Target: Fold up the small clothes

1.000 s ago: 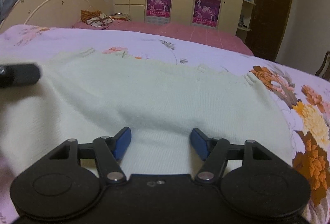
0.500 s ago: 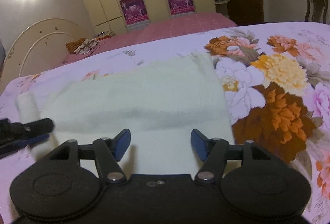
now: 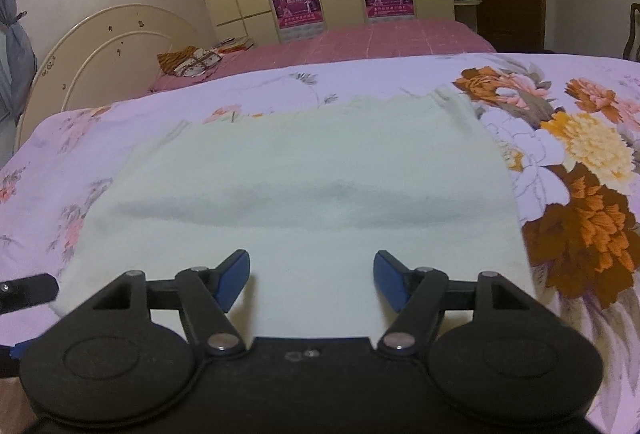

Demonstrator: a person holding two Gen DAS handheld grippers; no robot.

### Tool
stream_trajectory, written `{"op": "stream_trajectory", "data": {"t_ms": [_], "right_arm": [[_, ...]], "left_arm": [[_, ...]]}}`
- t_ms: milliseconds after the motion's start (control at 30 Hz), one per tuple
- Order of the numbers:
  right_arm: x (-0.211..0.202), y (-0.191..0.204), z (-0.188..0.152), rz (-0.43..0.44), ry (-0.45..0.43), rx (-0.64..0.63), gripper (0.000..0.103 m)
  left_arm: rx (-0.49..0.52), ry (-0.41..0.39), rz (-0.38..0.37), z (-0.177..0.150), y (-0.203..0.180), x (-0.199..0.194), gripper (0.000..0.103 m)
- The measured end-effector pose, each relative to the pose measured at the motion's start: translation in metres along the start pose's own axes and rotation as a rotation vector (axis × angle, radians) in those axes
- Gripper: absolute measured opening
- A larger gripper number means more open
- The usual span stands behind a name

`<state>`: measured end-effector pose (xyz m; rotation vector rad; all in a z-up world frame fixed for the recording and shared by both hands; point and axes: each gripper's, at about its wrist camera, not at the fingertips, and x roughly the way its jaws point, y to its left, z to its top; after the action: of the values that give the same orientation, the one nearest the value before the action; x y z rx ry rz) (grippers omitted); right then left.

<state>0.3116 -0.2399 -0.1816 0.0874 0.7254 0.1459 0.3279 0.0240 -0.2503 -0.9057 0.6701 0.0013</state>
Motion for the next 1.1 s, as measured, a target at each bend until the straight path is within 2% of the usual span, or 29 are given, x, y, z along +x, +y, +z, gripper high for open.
{"op": "stream_trajectory", "data": {"t_ms": [67,167,267,333,367,400,467,533,567,733,800,833,867,967,1033,1100], "right_arm": [[0.004,0.006,0.000,-0.006,0.001,-0.020,0.068],[0.010,0.011,0.002,-0.011,-0.007,-0.038,0.068],[0.018,0.015,0.008,-0.013,-0.018,-0.042,0.067],[0.023,0.017,0.013,-0.021,-0.035,-0.040,0.067],[0.027,0.018,0.017,-0.029,-0.045,-0.040,0.067],[0.031,0.020,0.021,-0.040,-0.054,-0.043,0.067],[0.039,0.024,0.025,-0.076,-0.062,-0.070,0.067],[0.054,0.033,0.014,-0.131,-0.037,-0.175,0.069],[0.054,0.040,0.005,-0.157,-0.069,-0.240,0.069],[0.050,0.037,0.006,-0.147,-0.068,-0.212,0.069],[0.042,0.028,0.011,-0.092,-0.074,-0.149,0.068],[0.034,0.019,0.013,-0.070,-0.093,-0.087,0.062],[0.023,0.005,0.015,-0.063,-0.118,-0.008,0.062],[-0.003,-0.035,0.013,-0.082,-0.151,0.117,0.062],[-0.023,-0.066,0.008,-0.107,-0.156,0.189,0.062],[-0.038,-0.093,0.002,-0.121,-0.151,0.244,0.063]], "left_arm": [[-0.028,-0.035,-0.017,0.008,0.009,0.015,0.070],[-0.084,-0.098,-0.037,0.022,0.015,0.035,0.069],[-0.072,-0.143,-0.034,0.029,0.010,0.055,0.068],[-0.067,-0.134,-0.025,0.036,0.008,0.068,0.039],[-0.092,-0.108,-0.016,0.038,0.013,0.074,0.012],[-0.110,-0.097,-0.011,0.039,0.017,0.076,0.009],[-0.082,-0.094,-0.021,0.042,0.014,0.078,0.008],[-0.033,-0.099,-0.059,0.047,0.003,0.075,0.008],[0.020,-0.114,-0.073,0.048,-0.007,0.070,0.008],[0.243,-0.111,-0.155,0.047,-0.058,0.062,0.008],[0.346,-0.071,-0.205,0.043,-0.085,0.068,0.008],[0.385,-0.043,-0.235,0.038,-0.099,0.073,0.008],[0.429,-0.012,-0.268,0.030,-0.115,0.077,0.008],[0.556,0.093,-0.330,-0.005,-0.153,0.090,0.008],[0.603,0.177,-0.310,-0.029,-0.166,0.104,0.008],[0.644,0.250,-0.241,-0.050,-0.171,0.119,0.008]]}}
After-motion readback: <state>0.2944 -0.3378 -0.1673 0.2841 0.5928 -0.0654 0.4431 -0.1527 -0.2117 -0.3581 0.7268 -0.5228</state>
